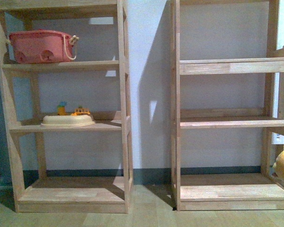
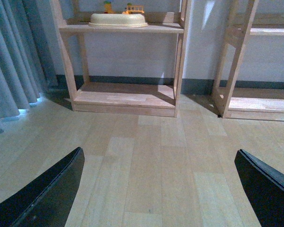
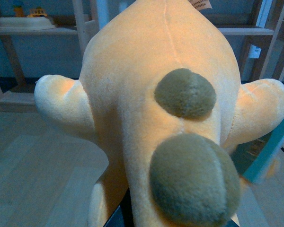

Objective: Put away toys

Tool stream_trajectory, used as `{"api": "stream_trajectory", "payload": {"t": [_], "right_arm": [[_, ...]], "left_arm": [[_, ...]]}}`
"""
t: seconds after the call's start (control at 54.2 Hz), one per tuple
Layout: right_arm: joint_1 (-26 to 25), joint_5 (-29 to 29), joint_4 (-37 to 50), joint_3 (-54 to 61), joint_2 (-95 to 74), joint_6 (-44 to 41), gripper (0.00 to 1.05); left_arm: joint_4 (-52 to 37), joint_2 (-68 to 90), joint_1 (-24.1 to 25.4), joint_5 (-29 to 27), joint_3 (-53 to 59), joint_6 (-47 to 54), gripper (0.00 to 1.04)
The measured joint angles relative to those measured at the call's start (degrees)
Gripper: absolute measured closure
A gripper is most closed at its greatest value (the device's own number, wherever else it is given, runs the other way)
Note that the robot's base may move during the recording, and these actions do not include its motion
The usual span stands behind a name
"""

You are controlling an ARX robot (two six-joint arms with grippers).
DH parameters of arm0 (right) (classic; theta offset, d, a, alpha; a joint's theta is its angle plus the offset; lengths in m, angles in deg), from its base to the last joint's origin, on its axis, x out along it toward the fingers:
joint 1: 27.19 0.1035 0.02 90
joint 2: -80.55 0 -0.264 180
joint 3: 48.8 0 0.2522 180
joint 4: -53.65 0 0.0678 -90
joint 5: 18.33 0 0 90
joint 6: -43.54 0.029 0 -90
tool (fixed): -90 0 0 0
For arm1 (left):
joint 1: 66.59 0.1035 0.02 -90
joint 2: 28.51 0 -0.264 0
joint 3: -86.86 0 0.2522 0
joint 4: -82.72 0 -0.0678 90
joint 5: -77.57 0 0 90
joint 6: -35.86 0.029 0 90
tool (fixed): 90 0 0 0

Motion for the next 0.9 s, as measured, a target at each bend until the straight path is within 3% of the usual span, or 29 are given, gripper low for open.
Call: {"api": "stream_trajectory", "payload": {"t": [0.903], "right_arm": [[0.0, -0.02, 0.0, 0.0, 0.0, 0.0, 0.98]], "left_arm": [[0.0, -0.04, 0.0, 0.0, 0.0, 0.0, 0.06]]}}
